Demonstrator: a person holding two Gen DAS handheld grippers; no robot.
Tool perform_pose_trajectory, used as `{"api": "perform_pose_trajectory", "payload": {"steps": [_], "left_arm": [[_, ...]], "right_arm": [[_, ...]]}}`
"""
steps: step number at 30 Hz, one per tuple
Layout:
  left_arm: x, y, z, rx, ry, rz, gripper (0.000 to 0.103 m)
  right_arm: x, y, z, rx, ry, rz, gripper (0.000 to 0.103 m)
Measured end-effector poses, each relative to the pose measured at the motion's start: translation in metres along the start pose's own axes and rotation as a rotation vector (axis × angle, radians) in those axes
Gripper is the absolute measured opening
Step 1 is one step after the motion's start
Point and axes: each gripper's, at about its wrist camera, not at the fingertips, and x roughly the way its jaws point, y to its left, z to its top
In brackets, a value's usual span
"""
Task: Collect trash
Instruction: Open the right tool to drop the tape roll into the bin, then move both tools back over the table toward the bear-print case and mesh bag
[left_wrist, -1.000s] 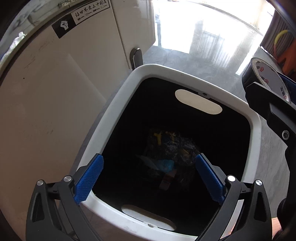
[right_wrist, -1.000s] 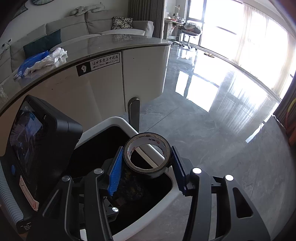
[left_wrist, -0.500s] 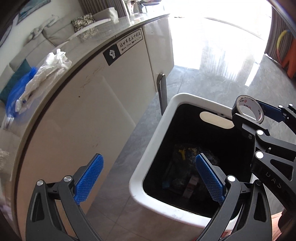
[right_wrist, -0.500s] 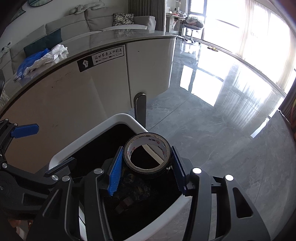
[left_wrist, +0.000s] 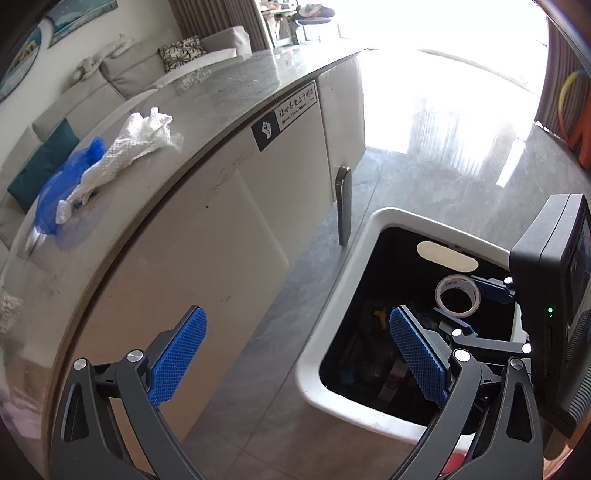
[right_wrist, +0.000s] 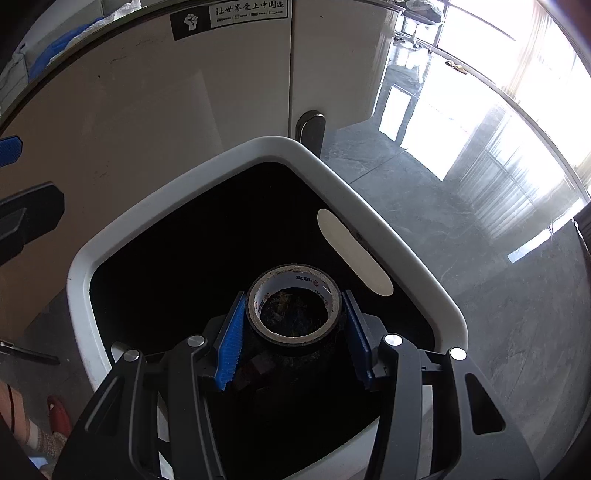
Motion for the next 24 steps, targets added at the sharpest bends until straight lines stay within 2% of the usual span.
{"api": "perform_pose_trajectory", "payload": {"steps": [6, 8, 10, 11, 13, 19, 24], "left_arm": [[-0.002, 0.001, 0.001, 0.000, -0.006, -0.007, 0.099], [-0.003, 0.002, 0.000, 0.003, -0.009, -0.003, 0.099], [-0.005, 0.002, 0.000, 0.004, -0.012, -0.003, 0.099], [-0.006, 0.002, 0.001, 0.004, -0.014, -0.004, 0.099], [-0.008, 0.003, 0.000, 0.003, -0.019, -0.006, 0.099], [-0.021, 0.017, 0.002, -0.032, -0.044, -0.005, 0.099], [-0.046, 0.046, 0.005, -0.095, -0.108, 0.020, 0.099]], "right_arm": [[0.012, 0.008, -0.003, -0.031, 0.052, -0.008, 0.051], [0.018, 0.010, -0.002, -0.034, 0.083, -0.002, 0.055], [0.020, 0.012, -0.002, -0.041, 0.082, -0.022, 0.097], [0.016, 0.014, -0.001, -0.055, 0.058, -0.038, 0.099], [0.009, 0.019, 0.000, -0.090, 0.022, -0.050, 0.099], [-0.010, 0.018, 0.009, -0.065, -0.072, -0.061, 0.099], [-0.054, 0.016, 0.025, -0.049, -0.274, -0.099, 0.099]]}}
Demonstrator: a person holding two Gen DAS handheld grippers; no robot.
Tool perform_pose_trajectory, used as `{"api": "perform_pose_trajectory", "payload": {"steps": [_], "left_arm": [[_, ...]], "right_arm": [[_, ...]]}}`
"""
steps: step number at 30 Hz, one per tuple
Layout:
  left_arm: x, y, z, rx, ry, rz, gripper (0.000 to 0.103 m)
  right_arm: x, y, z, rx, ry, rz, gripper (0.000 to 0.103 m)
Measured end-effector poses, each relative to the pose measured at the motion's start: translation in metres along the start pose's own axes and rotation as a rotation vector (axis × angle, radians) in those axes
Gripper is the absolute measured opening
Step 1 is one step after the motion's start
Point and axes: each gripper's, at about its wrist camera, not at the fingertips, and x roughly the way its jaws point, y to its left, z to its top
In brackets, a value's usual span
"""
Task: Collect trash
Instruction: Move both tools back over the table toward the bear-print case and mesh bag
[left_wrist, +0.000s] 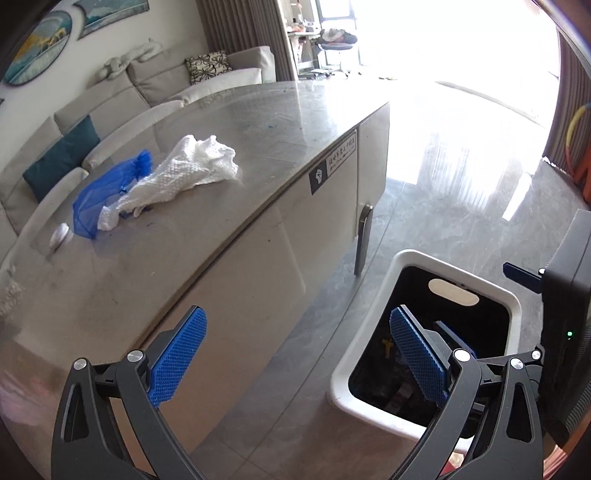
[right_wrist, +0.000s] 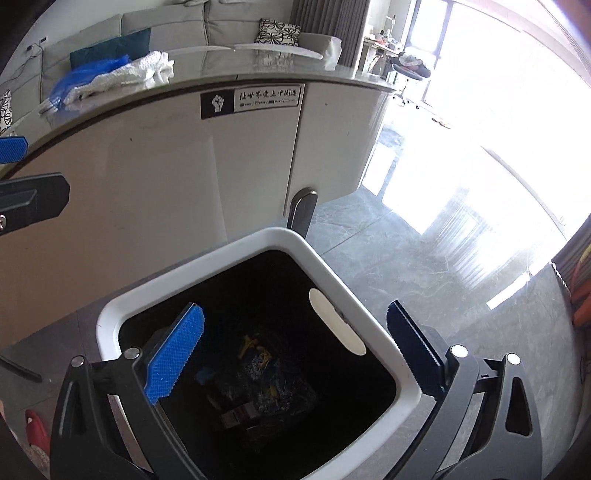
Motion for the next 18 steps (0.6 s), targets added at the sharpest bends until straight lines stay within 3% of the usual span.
{"api": "perform_pose_trajectory", "payload": {"steps": [7, 12, 18], "left_arm": [[-0.028, 0.052, 0.011, -0.072, -0.070, 0.056, 0.099], [-0.042, 0.093, 0.018, -0.118, -0.106, 0.102, 0.099], [-0.054, 0.152, 0.024, -0.176, -0.134, 0.162, 0.099]], "right_arm": [[-0.063, -0.003, 0.029, 0.045, -0.263, -0.003, 0.099], [-0.090, 0.020, 0.061, 0.017, -0.352, 0.004, 0.099], [-0.109, 0.072, 0.110, -0.037, -0.425, 0.066, 0.099]]}}
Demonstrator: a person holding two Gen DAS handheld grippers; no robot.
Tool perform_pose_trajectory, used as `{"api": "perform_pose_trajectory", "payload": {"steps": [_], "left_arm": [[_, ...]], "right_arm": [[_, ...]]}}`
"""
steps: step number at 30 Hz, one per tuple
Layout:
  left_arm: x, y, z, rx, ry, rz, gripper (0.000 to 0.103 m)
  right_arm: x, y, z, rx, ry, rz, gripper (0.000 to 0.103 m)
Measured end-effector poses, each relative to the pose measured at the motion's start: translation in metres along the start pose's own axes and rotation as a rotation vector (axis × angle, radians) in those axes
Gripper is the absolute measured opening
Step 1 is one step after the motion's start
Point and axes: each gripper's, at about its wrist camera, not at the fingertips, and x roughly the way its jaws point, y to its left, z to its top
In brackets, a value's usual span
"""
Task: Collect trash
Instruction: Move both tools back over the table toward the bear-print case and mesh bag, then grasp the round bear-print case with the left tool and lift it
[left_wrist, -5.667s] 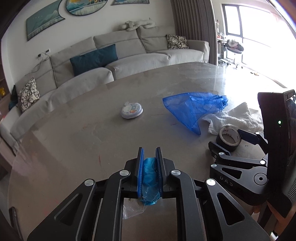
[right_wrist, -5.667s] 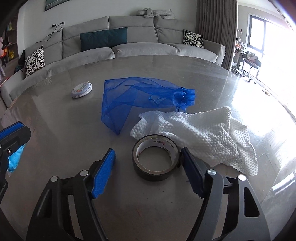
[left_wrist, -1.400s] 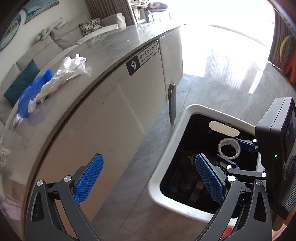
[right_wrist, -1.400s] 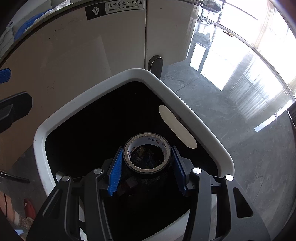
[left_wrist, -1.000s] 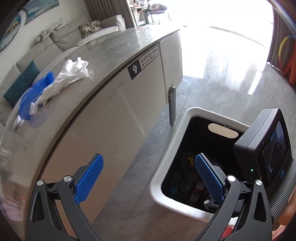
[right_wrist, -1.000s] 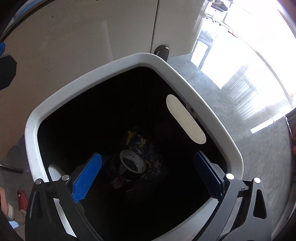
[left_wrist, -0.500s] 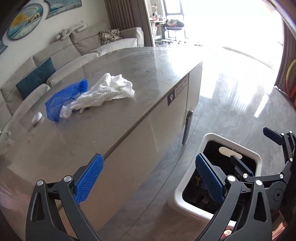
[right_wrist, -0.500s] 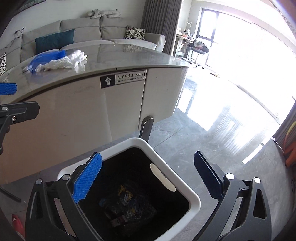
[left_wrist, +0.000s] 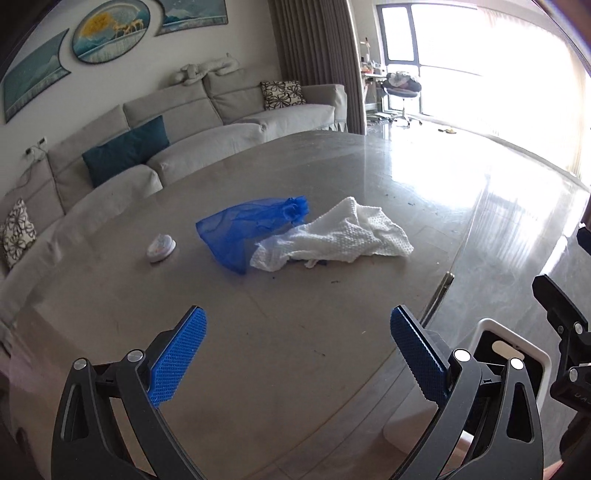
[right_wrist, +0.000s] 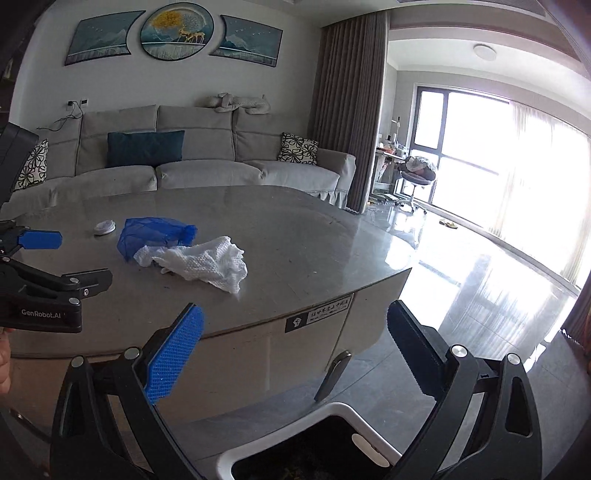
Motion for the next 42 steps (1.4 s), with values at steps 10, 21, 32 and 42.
{"api": "perform_pose_trajectory", "payload": {"steps": [10, 21, 32, 42], "left_arm": [[0.022, 0.117, 0.017, -0.127, -0.011, 0.110, 0.099], [0.087, 0.197, 0.042, -0.167, 0.024, 0.159, 0.099], [0.156, 0.241, 0.054, -0.180, 0.099, 0.132, 0.099], [0.209, 0.243, 0.062, -0.191, 0.192, 0.064, 0.099]], "right_arm": [[0.054, 0.102, 0.058, -0.032, -0.008, 0.125, 0.099], [0.129, 0.169, 0.117, -0.015, 0.051, 0.212, 0.099], [0.188, 0.226, 0.138, -0.090, 0.112, 0.261, 0.099], [0.207, 0.228, 0.134, -0.099, 0.134, 0.257, 0.099]]}}
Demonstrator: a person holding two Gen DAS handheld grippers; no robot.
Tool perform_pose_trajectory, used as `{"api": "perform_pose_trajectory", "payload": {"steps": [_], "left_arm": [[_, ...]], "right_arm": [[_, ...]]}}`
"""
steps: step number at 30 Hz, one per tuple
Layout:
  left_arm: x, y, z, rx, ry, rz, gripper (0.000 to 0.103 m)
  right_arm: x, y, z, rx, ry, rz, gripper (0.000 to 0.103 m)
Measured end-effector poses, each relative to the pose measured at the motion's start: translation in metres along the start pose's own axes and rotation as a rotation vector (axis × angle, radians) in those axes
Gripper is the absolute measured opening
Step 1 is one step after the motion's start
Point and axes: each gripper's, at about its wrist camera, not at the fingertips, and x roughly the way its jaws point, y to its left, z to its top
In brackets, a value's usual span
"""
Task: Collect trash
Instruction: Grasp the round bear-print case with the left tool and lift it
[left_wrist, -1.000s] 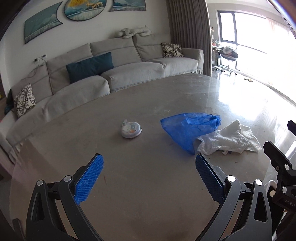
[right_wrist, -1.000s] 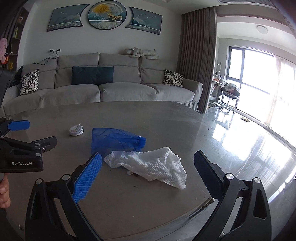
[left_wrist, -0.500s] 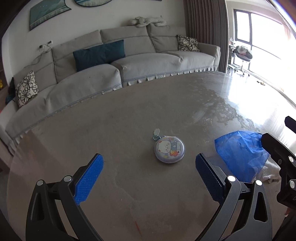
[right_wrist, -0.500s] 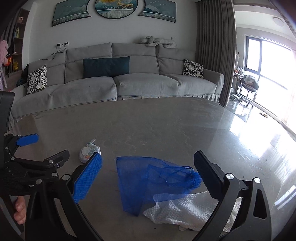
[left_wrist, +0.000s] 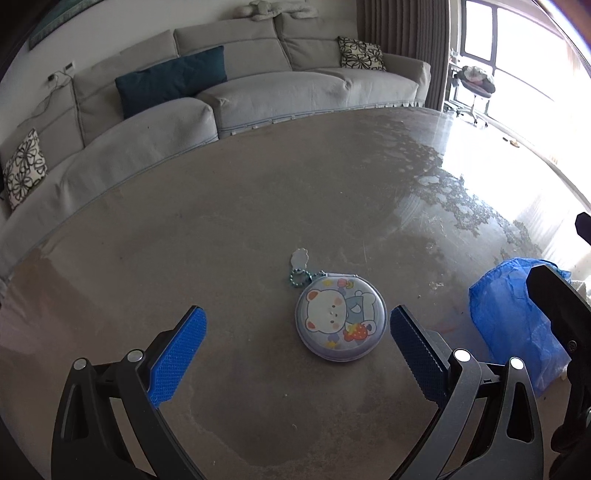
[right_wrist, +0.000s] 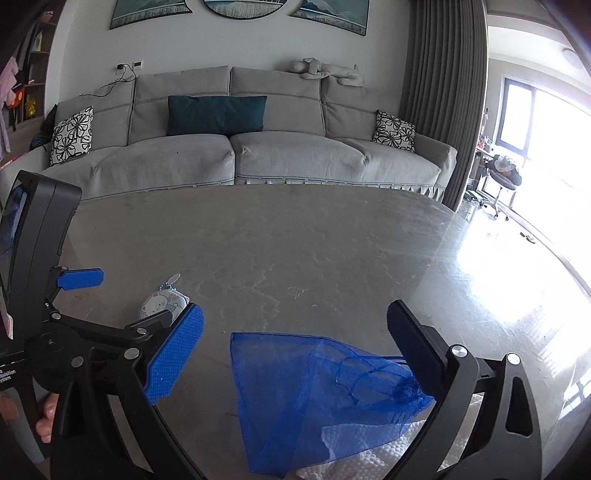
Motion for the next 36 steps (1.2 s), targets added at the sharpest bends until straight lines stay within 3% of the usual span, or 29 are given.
{"api": "perform_pose_trajectory", "payload": {"steps": [4, 16, 19, 23, 32, 36], "left_arm": [[0.008, -0.003, 0.000, 0.005, 0.006, 0.020, 0.099], [0.031, -0.006, 0.005, 0.009, 0.096, -0.030, 0.098], [0.032, -0.005, 0.005, -0.003, 0.091, -0.050, 0.091], [0.024, -0.018, 0.001, 0.050, 0.043, -0.070, 0.056], [0.019, -0.016, -0.002, 0.028, 0.030, -0.071, 0.048], [0.011, -0.015, -0.007, 0.011, 0.005, -0.072, 0.040]], "right_arm": [[0.005, -0.002, -0.002, -0.006, 0.000, -0.007, 0.099], [0.001, -0.007, -0.005, 0.008, -0.015, 0.001, 0.099], [-0.002, -0.007, -0.005, -0.005, -0.024, -0.005, 0.099], [-0.004, -0.004, -0.005, -0.029, -0.025, -0.011, 0.099], [-0.008, -0.003, -0.006, -0.031, -0.027, -0.012, 0.099], [-0.012, -0.004, -0.008, -0.040, -0.027, -0.015, 0.099]]}}
